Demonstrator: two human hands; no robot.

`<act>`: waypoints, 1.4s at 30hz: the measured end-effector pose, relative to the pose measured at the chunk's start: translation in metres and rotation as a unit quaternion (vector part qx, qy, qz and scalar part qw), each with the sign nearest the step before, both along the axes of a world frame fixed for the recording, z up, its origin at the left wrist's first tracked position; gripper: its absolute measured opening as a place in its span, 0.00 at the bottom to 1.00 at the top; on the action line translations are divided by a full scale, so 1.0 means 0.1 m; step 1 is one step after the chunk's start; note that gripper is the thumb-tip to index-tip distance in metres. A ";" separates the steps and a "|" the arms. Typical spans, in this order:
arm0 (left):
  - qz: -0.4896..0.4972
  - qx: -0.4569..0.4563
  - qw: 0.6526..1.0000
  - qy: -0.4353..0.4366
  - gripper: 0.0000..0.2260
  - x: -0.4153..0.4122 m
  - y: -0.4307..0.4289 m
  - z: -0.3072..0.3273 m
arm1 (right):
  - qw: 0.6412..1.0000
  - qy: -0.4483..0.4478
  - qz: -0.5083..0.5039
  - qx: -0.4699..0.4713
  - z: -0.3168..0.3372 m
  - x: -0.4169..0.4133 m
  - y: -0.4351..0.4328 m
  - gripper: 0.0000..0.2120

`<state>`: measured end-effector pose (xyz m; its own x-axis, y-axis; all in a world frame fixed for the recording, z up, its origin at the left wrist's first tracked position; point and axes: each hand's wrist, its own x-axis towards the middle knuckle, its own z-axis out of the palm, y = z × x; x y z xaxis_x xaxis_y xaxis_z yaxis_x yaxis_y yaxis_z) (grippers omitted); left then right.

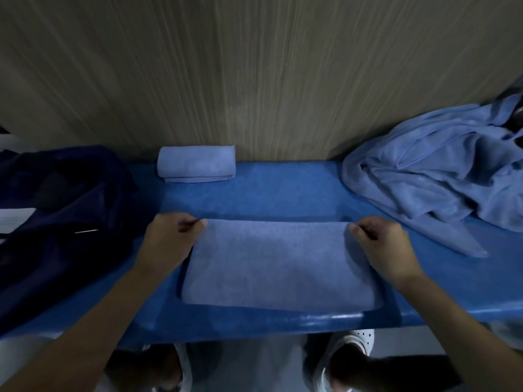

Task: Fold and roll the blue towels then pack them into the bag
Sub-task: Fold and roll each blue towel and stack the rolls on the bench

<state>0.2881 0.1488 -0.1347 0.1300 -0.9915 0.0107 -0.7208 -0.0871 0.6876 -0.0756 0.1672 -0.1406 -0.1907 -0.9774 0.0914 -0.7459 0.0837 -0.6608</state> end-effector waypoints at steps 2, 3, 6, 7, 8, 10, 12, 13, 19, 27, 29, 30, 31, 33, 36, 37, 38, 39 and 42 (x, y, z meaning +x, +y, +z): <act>0.000 -0.008 1.000 -0.018 0.17 -0.02 -0.01 0.00 | 1.000 0.016 0.000 -0.007 -0.02 -0.01 -0.01 0.10; 0.001 -0.013 1.000 -0.025 0.17 -0.03 -0.01 0.00 | 1.000 0.022 0.001 -0.011 -0.03 -0.02 -0.01 0.10; 0.011 -0.011 0.999 -0.033 0.17 -0.04 -0.01 -0.01 | 0.998 0.052 0.007 -0.020 -0.04 -0.02 -0.02 0.11; 0.013 -0.008 0.999 -0.033 0.17 -0.04 -0.01 -0.02 | 0.998 0.062 0.006 -0.021 -0.04 -0.02 -0.03 0.11; 0.014 -0.003 0.999 -0.031 0.17 -0.04 -0.02 -0.02 | 0.997 0.068 0.003 -0.022 -0.04 -0.02 -0.04 0.11; 0.015 -0.004 1.000 -0.027 0.16 -0.05 -0.02 -0.02 | 0.997 0.074 -0.001 -0.019 -0.06 -0.02 -0.05 0.11; 0.013 -0.014 0.999 -0.031 0.16 -0.07 -0.01 -0.01 | 0.998 0.065 -0.005 -0.011 -0.06 -0.01 -0.05 0.11; 0.014 -0.024 0.999 -0.036 0.15 -0.09 0.00 0.00 | 0.998 0.054 -0.008 -0.009 -0.05 0.00 -0.05 0.10; -0.108 -0.218 0.956 -0.164 0.12 -0.28 0.26 0.07 | 0.950 0.282 0.072 -0.112 0.13 0.32 0.26 0.22; -0.272 -0.047 0.906 -0.322 0.30 -0.38 0.54 -0.22 | 0.908 0.354 0.224 0.024 -0.16 0.51 0.48 0.31; -0.272 -0.046 0.901 -0.335 0.30 -0.33 0.53 -0.22 | 0.906 0.359 0.224 0.030 -0.14 0.47 0.45 0.31; -0.273 -0.045 0.899 -0.338 0.30 -0.31 0.54 -0.22 | 0.906 0.360 0.220 0.035 -0.13 0.45 0.45 0.30; -0.273 -0.043 0.899 -0.339 0.31 -0.29 0.53 -0.23 | 0.907 0.362 0.213 0.039 -0.13 0.43 0.44 0.30; -0.270 -0.042 0.900 -0.340 0.31 -0.28 0.54 -0.21 | 0.908 0.368 0.196 0.047 -0.12 0.39 0.44 0.31; -0.260 -0.049 0.907 -0.327 0.32 -0.41 0.55 -0.13 | 0.910 0.368 0.189 0.031 -0.05 0.48 0.46 0.31; -0.262 -0.055 0.909 -0.318 0.32 -0.49 0.56 -0.10 | 0.912 0.357 0.202 0.019 -0.03 0.55 0.46 0.30; -0.270 -0.063 0.909 -0.312 0.32 -0.57 0.57 -0.10 | 0.912 0.344 0.223 0.009 -0.03 0.63 0.47 0.30; -0.280 -0.066 0.906 -0.311 0.31 -0.64 0.58 -0.11 | 0.910 0.334 0.246 0.004 -0.05 0.70 0.47 0.30; -0.293 -0.054 0.898 -0.325 0.29 -0.65 0.59 -0.20 | 0.900 0.333 0.280 0.023 -0.11 0.71 0.43 0.31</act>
<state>0.2231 0.2074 -0.1544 -0.4813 -0.8765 -0.0049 -0.8734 0.4792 0.0866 -0.0041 0.2105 -0.1519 0.4158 -0.9085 -0.0407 -0.9088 -0.4134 -0.0564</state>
